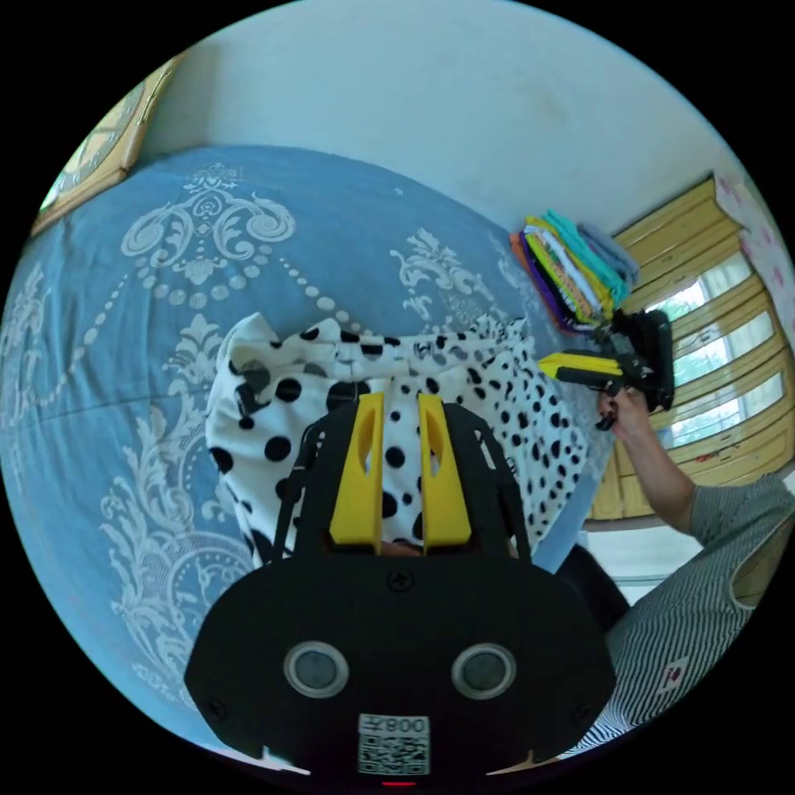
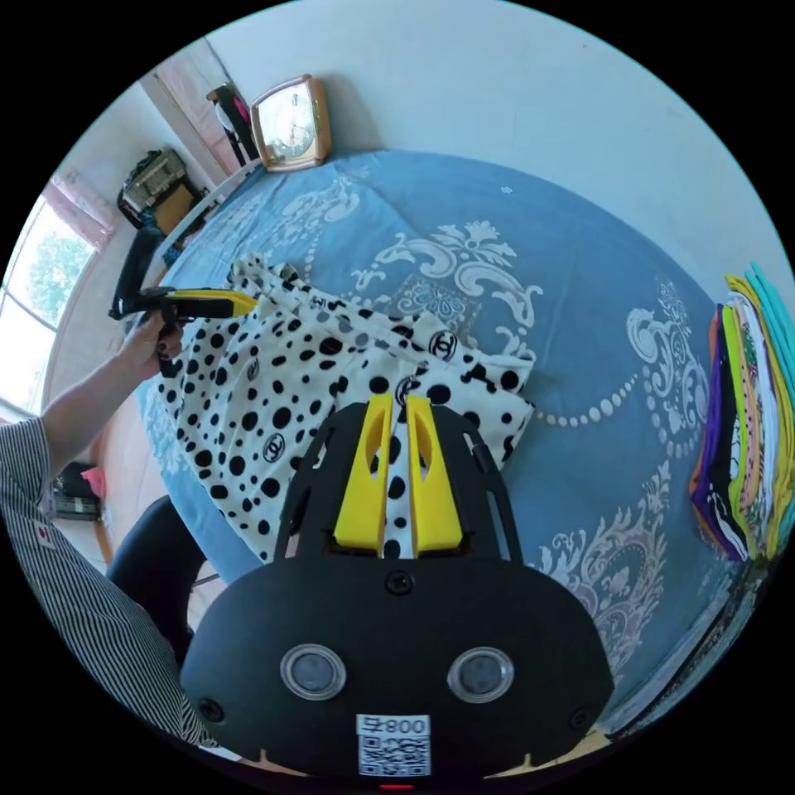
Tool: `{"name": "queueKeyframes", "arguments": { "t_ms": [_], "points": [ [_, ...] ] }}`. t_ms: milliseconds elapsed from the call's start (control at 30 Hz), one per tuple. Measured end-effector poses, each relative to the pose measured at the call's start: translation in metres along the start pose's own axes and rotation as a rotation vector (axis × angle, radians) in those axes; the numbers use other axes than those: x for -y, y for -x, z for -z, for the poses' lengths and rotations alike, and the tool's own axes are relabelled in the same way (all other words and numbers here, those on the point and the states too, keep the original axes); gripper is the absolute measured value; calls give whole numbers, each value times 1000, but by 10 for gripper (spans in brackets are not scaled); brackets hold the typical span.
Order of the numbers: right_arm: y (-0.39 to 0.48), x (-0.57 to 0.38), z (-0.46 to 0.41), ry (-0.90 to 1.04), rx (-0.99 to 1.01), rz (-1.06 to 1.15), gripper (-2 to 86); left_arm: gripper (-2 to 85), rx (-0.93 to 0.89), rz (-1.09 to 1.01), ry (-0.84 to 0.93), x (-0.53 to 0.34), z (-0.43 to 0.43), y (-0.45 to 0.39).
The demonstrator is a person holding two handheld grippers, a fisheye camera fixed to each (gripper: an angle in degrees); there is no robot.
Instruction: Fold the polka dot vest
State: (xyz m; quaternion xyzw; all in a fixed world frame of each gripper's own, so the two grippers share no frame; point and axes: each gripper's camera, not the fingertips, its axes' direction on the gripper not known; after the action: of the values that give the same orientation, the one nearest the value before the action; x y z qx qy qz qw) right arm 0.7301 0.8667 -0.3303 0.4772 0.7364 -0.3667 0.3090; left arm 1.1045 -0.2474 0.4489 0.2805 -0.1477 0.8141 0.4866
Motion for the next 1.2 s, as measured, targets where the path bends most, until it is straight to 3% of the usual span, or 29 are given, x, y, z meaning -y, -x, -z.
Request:
{"name": "queueKeyframes", "arguments": {
  "t_ms": [167,733,1033,1200],
  "points": [
    [7,10,-12,110,-81,-26,15,24,193,-30,77,3,-30,-11],
    [14,16,61,-57,-86,-70,4,4,188,-20,-119,12,6,-13],
    [7,7,39,30,-85,-113,3,8,186,22,-9,7,-13,13],
    [7,-5,39,2,-65,-133,3,19,193,-1,-83,-9,21,9]
  ]
}}
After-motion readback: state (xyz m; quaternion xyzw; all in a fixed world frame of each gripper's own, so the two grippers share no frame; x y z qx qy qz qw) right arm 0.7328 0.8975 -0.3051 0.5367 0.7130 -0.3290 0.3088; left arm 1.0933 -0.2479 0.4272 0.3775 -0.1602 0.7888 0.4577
